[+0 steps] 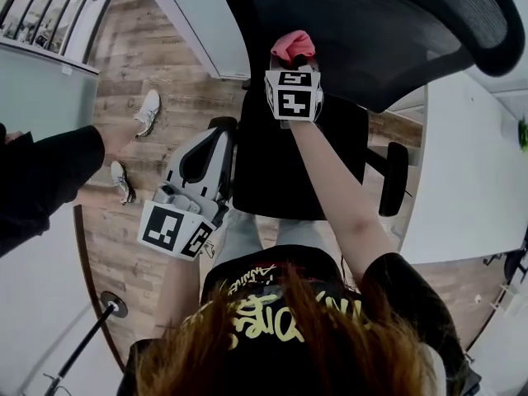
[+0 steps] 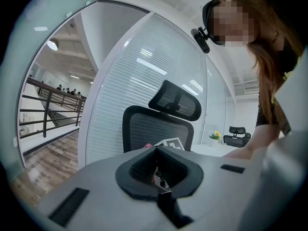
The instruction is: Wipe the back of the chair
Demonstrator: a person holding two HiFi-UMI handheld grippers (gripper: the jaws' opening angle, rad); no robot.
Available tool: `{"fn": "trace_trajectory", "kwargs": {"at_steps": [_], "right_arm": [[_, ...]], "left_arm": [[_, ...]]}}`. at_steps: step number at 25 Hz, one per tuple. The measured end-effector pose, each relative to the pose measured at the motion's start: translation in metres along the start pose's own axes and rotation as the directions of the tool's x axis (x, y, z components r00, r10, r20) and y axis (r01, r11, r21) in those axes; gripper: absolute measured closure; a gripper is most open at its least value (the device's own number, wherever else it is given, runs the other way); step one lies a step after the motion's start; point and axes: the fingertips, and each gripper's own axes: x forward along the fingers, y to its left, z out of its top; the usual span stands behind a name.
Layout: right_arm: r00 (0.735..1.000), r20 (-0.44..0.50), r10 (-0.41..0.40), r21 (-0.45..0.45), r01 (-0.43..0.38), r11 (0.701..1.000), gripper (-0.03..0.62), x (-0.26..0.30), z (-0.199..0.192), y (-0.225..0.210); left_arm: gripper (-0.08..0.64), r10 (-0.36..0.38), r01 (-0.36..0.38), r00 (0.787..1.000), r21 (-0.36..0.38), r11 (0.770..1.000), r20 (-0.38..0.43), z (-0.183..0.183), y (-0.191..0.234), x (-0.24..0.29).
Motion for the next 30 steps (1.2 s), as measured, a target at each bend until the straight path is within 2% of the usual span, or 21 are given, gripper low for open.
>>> {"fn": "trace_trajectory", "kwargs": {"at_steps": [11,25,27,30], "right_arm": [[0.994,-0.038,0.102,-0.055,-0.104,0.993,0.528,0.014,0.0,0.039],[0.984,-0.068,0.162,-0.086,-0.168,0.982,0.528,0.023,0.0,0.064],[0.977,-0.081,0.195,-0.087,-0.202,0.975,0.528,0.024,0.0,0.071],[0.949,-0.121,0.29,-0.119,-0.304,0.945,0.528,0.029,-0.002,0.094]], "left_arm": [[0.568,0.015,-0.015,1.0,0.0,1.0,0.0,-0.001,0.006,-0.008],[0.568,0.067,-0.067,0.998,0.002,0.998,0.006,0.0,0.016,-0.026],[0.568,0.074,-0.074,0.997,0.004,0.997,0.009,0.001,0.016,-0.029],[0.568,0.076,-0.076,0.997,0.012,0.997,0.008,0.002,0.014,-0.033]]}}
